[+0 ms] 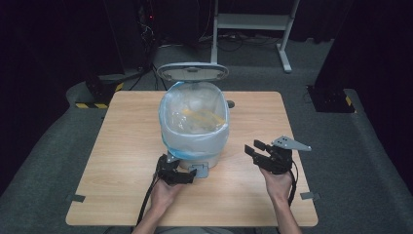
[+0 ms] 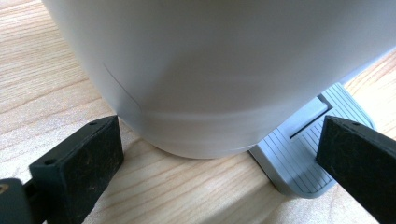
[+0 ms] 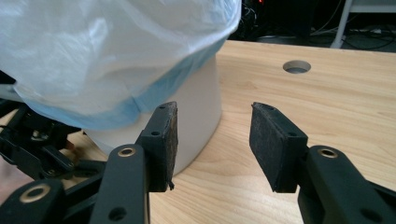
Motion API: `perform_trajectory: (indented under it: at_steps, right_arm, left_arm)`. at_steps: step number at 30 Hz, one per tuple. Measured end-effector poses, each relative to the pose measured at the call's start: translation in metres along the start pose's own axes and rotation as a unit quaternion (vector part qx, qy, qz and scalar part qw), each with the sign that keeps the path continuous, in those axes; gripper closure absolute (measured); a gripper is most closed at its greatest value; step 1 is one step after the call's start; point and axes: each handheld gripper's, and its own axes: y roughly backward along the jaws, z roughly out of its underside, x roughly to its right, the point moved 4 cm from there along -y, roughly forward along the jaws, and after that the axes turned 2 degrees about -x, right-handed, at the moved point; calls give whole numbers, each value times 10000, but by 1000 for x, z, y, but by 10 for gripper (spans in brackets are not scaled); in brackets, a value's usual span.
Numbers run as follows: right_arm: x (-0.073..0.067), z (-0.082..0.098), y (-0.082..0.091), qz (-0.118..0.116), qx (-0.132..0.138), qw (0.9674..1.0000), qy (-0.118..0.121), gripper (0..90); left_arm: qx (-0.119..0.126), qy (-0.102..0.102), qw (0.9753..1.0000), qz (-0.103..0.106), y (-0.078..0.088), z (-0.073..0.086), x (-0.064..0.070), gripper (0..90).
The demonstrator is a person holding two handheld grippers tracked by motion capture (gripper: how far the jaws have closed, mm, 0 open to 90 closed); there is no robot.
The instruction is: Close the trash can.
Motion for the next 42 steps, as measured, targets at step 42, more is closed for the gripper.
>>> perform_trajectory:
  at_steps: [42]
  right_arm:
    - [23,52,-23,475,-558,9970,-229,522]
  left_arm:
    - [1,2,10000,1,0,0,0,6]
